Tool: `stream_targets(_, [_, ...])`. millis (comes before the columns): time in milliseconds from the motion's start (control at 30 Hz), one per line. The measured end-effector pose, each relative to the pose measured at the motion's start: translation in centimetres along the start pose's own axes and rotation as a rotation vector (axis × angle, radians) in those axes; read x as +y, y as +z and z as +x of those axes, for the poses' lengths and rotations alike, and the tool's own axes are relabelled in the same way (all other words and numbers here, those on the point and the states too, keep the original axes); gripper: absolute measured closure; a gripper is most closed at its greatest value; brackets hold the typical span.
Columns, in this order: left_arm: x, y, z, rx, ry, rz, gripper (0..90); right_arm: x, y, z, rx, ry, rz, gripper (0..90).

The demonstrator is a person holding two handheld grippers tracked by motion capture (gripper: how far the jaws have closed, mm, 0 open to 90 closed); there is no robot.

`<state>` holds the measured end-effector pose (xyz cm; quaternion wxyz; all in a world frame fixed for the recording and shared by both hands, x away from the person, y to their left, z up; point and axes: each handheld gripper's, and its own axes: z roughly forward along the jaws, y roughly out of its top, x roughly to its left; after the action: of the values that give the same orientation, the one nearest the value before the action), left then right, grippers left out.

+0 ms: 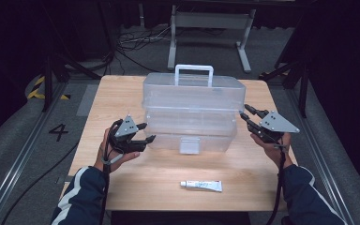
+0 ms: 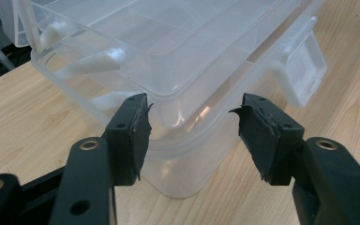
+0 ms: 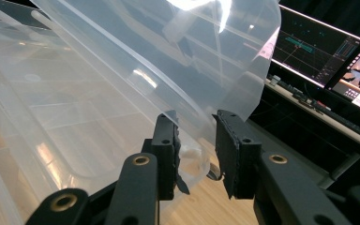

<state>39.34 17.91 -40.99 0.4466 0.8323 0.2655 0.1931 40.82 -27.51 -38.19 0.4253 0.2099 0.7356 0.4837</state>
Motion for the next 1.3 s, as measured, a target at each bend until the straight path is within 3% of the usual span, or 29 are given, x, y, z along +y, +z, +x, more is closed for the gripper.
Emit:
stream_targets(167, [-0.1, 0.1, 0.0, 0.003, 0.001, -0.003, 40.5, 0.5, 0.2, 0.2, -0.03, -0.023, -0.013, 69.7])
stream_targets(300, [-0.1, 0.1, 0.0, 0.009, -0.001, -0.004, 40.0, 0.7, 0.4, 0.0, -0.044, -0.005, -0.023, 70.4])
stream_targets(600, [-0.2, 0.3, 0.0, 0.024, 0.0, -0.016, 39.6, 1.4, 1.1, 0.1, -0.117, -0.016, -0.03, 70.1])
stream_targets(800, [-0.5, 0.4, 0.5, 0.056, -0.024, 0.001, 34.7, 1.9, 1.5, -0.2, -0.14, -0.009, -0.03, 72.0])
stream_targets(1300, [-0.5, 0.9, 0.6, 0.057, -0.027, 0.0, 34.4, 3.0, 2.4, -1.0, -0.177, -0.015, -0.013, 77.8])
